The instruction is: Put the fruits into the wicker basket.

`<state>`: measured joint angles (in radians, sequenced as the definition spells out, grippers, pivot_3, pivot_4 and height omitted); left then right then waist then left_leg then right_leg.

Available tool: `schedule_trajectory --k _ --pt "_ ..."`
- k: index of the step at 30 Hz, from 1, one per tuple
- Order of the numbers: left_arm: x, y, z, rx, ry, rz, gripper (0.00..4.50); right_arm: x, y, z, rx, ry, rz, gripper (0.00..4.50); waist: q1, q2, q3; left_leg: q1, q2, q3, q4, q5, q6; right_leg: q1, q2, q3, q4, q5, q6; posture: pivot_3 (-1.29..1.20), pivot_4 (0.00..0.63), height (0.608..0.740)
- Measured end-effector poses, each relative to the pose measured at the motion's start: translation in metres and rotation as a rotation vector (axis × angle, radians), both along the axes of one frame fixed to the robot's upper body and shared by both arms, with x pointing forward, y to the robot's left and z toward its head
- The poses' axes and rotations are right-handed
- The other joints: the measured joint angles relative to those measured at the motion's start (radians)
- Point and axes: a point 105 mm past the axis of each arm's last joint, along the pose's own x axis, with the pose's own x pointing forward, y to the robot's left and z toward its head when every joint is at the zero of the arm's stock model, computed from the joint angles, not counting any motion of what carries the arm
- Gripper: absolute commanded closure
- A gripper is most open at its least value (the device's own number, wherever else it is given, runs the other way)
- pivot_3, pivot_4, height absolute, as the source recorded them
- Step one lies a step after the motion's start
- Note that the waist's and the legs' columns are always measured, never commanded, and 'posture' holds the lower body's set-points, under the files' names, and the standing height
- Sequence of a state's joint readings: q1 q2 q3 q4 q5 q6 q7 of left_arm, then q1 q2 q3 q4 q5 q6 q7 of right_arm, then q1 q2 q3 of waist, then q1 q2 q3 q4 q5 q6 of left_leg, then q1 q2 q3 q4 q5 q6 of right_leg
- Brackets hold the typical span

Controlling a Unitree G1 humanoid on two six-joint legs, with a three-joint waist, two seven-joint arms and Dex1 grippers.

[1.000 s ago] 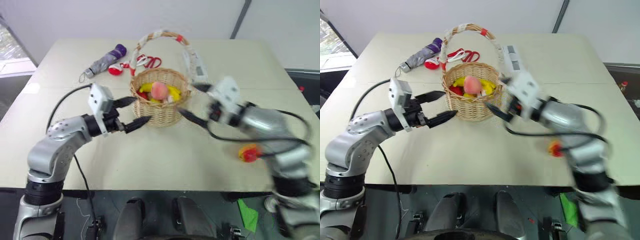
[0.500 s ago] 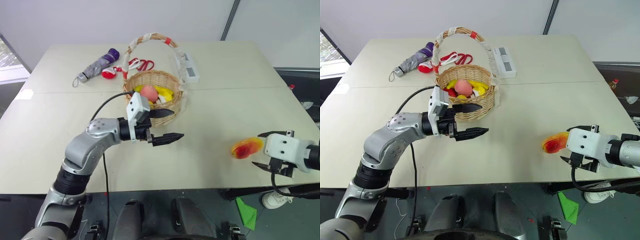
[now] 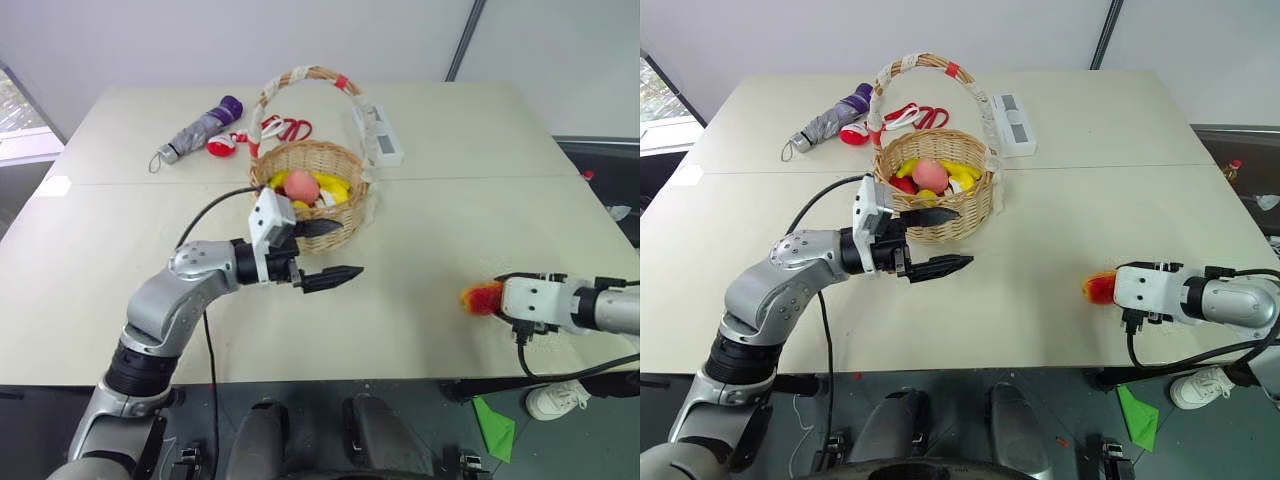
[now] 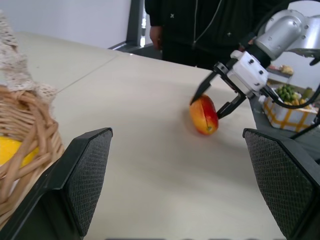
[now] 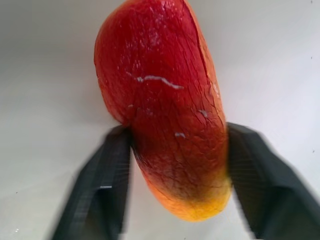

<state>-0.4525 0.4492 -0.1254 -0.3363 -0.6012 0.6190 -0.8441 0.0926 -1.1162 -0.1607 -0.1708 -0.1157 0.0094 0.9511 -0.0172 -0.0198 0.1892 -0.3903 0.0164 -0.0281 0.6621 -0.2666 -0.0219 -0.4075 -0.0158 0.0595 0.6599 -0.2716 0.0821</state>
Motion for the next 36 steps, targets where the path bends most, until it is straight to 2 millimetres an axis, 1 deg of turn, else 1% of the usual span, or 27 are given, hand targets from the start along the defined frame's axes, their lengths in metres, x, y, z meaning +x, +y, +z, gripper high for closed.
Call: schedule_trajectory --k 2,4,6,8,11,12,14,16,17,18,20,21,23,26,28,31,34,36 --pt "0.000 0.002 -0.001 0.001 0.005 0.007 0.00 0.003 0.003 0.002 0.015 -0.023 0.003 2.70 -0.001 0.000 0.000 0.000 0.000 0.000 0.000 0.000 0.000 0.000 0.000 0.000 0.000 0.000 0.000 0.00 0.150 0.740" --pt "0.000 0.004 -0.003 0.003 0.010 0.015 0.00 0.009 0.010 0.009 0.052 -0.067 0.003 2.70 -0.003 0.000 0.000 0.000 0.000 0.000 0.000 0.000 0.000 0.000 0.000 0.000 0.000 0.000 0.000 0.00 0.150 0.740" --pt "0.004 0.012 0.000 -0.001 0.005 0.049 0.00 0.013 0.027 0.021 0.139 -0.104 0.022 2.70 -0.004 0.001 0.000 0.000 0.000 -0.001 0.000 0.000 0.000 0.000 0.001 0.000 0.001 0.000 0.000 0.00 0.150 0.740" --pt "0.010 0.026 0.006 -0.019 -0.004 0.107 0.00 0.016 0.056 0.042 0.290 -0.143 0.067 2.70 -0.006 0.001 0.001 0.001 0.001 -0.002 0.000 0.000 0.000 0.000 0.001 0.000 0.001 0.000 0.000 0.00 0.150 0.740" --pt "0.019 0.057 0.010 -0.013 -0.008 0.211 0.00 0.025 0.119 0.090 0.569 -0.249 0.212 2.70 -0.022 0.001 0.001 0.001 0.002 -0.003 0.000 0.000 0.000 0.000 0.002 0.000 0.002 0.000 0.000 0.00 0.150 0.740" --pt "0.021 0.063 0.010 -0.013 -0.004 0.234 0.00 0.027 0.139 0.105 0.636 -0.284 0.259 2.70 -0.024 0.002 0.001 0.001 0.002 -0.004 0.000 0.000 0.000 0.000 0.001 0.000 0.003 0.000 0.000 0.00 0.150 0.740" --pt "0.023 0.073 0.009 -0.009 0.000 0.270 0.00 0.038 0.173 0.123 0.741 -0.337 0.310 2.70 -0.025 0.001 0.002 0.000 0.002 -0.004 0.000 0.000 0.000 -0.002 0.001 -0.001 0.003 0.000 0.000 0.00 0.150 0.740" --pt "0.024 0.078 0.011 -0.009 -0.003 0.289 0.00 0.051 0.202 0.129 0.806 -0.350 0.317 2.70 -0.023 0.001 0.002 -0.001 0.001 -0.004 0.000 0.000 0.000 -0.002 -0.001 -0.001 0.003 0.000 -0.001 0.00 0.150 0.740" --pt "0.025 0.080 0.012 -0.011 -0.005 0.297 0.00 0.057 0.212 0.131 0.825 -0.351 0.312 2.70 -0.020 0.001 0.002 -0.002 0.001 -0.004 0.000 0.000 0.000 -0.003 -0.002 -0.001 0.003 0.000 -0.001 0.00 0.150 0.740" --pt "0.025 0.084 0.013 -0.014 -0.007 0.315 0.00 0.069 0.228 0.132 0.849 -0.353 0.291 2.70 -0.022 0.001 0.002 -0.002 0.001 -0.004 -0.001 0.000 -0.001 -0.004 -0.003 -0.001 0.003 0.000 0.000 0.00 0.150 0.740" --pt "0.023 0.084 0.018 -0.020 -0.025 0.317 0.00 0.086 0.248 0.131 0.856 -0.359 0.250 2.70 -0.019 0.001 0.002 -0.003 0.000 -0.004 -0.001 0.000 -0.001 -0.005 -0.006 -0.002 0.004 0.000 0.000 0.00 0.150 0.740" --pt "0.022 0.084 0.019 -0.021 -0.028 0.320 0.00 0.093 0.253 0.127 0.847 -0.359 0.234 2.70 -0.016 0.001 0.002 -0.003 -0.001 -0.004 -0.001 0.000 -0.001 -0.005 -0.008 -0.003 0.004 0.000 0.000 0.00 0.150 0.740" --pt "0.021 0.085 0.018 -0.021 -0.028 0.331 0.00 0.104 0.256 0.116 0.832 -0.347 0.195 2.70 -0.011 0.001 0.002 -0.003 -0.003 -0.003 -0.002 0.000 -0.001 -0.005 -0.012 -0.004 0.003 0.000 0.000 0.00 0.150 0.740" --pt "0.020 0.086 0.015 -0.019 -0.018 0.358 0.00 0.119 0.256 0.097 0.825 -0.315 0.129 1.45 -0.006 0.001 0.002 -0.003 -0.005 -0.002 -0.002 0.000 -0.001 -0.005 -0.013 -0.004 0.003 0.001 0.000 0.00 0.150 0.740" --pt "0.017 0.086 0.016 -0.020 -0.026 0.366 0.00 0.120 0.258 0.095 0.827 -0.319 0.131 0.45 -0.005 0.001 0.002 -0.003 -0.004 -0.002 -0.002 0.000 -0.001 -0.005 -0.013 -0.004 0.003 0.001 0.000 0.00 0.150 0.740" --pt "0.015 0.086 0.017 -0.028 -0.024 0.372 0.00 0.115 0.262 0.104 0.837 -0.351 0.178 0.45 -0.005 0.001 0.002 -0.003 -0.004 -0.002 -0.003 0.000 -0.001 -0.006 -0.012 -0.004 0.003 0.001 0.000 0.00 0.150 0.740" --pt "0.014 0.086 0.018 -0.035 -0.028 0.373 0.00 0.096 0.263 0.126 0.913 -0.390 0.260 0.45 -0.004 0.001 0.002 -0.003 -0.003 -0.002 -0.003 0.000 -0.001 -0.006 -0.011 -0.004 0.003 0.001 0.000 0.00 0.150 0.740" --pt "0.015 0.086 0.018 -0.036 -0.028 0.376 0.00 0.085 0.259 0.139 0.971 -0.401 0.292 0.45 -0.004 0.001 0.002 -0.003 -0.003 -0.002 -0.004 0.000 -0.001 -0.006 -0.011 -0.004 0.003 0.001 0.000 0.00 0.150 0.740"
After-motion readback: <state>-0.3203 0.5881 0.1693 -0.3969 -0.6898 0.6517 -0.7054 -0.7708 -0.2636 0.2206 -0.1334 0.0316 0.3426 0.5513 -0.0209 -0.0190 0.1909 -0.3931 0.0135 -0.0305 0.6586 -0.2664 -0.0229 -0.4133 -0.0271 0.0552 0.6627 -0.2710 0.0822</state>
